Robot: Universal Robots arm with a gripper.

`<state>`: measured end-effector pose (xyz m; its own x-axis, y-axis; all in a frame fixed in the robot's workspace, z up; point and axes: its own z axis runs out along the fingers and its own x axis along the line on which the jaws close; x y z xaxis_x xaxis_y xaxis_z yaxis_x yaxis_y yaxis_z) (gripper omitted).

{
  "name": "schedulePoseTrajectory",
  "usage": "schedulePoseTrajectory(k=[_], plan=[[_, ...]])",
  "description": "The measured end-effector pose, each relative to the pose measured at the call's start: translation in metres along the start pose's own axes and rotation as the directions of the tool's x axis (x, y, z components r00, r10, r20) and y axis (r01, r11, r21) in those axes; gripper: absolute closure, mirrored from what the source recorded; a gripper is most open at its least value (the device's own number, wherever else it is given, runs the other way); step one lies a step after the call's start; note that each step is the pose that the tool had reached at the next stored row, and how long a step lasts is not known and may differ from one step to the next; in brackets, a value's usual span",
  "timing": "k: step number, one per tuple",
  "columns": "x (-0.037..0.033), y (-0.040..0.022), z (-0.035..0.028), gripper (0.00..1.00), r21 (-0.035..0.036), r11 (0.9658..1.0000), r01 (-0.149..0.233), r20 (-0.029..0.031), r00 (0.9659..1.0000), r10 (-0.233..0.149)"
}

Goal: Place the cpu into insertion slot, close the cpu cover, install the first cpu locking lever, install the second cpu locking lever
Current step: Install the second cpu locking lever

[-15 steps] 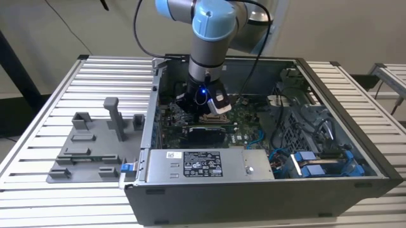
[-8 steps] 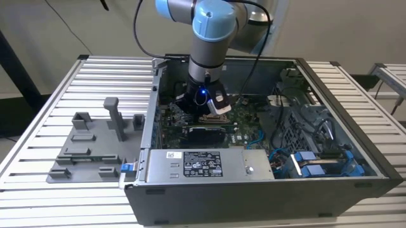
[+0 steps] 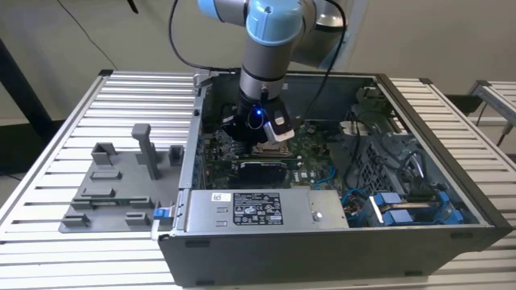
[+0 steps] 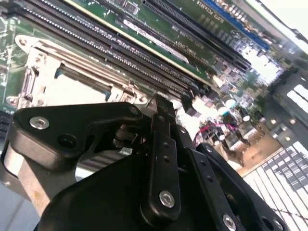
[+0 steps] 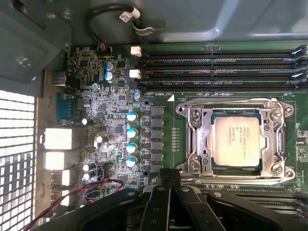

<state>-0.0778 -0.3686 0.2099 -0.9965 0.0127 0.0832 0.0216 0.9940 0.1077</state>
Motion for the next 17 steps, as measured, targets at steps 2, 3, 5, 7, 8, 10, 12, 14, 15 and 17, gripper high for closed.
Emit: schedulePoseTrajectory(k=[2,3,5,7,8,10,12,14,15,17], plan=[[0.0006,0.0008,-0.0071,0.89,0.0002,1.0,0.0,-0.0014,1.0,0.0],[0.0009,0.0012,-0.0115,0.89,0.0003,1.0,0.0,-0.0017,1.0,0.0],[0.0021,0.0027,-0.0251,0.89,0.0001,1.0,0.0,-0.0019,1.0,0.0],[0.0028,0.0035,-0.0341,0.89,0.0001,1.0,0.0,-0.0018,1.0,0.0],[0.0032,0.0039,-0.0387,0.89,0.0003,1.0,0.0,-0.0019,1.0,0.0],[0.0039,0.0046,-0.0476,0.89,0.0003,1.0,0.0,-0.002,1.0,0.0],[0.0047,0.0051,-0.0569,0.89,0.0003,1.0,0.0,-0.0019,1.0,0.0],[0.0053,0.0049,-0.0641,0.89,0.0013,1.0,0.0,-0.0018,1.0,0.0],[0.0055,0.0047,-0.0666,0.89,0.0029,1.0,0.0,-0.0016,1.0,0.0],[0.0057,0.004,-0.0687,0.89,0.0107,0.9999,-0.001,0.0007,1.0,0.001]])
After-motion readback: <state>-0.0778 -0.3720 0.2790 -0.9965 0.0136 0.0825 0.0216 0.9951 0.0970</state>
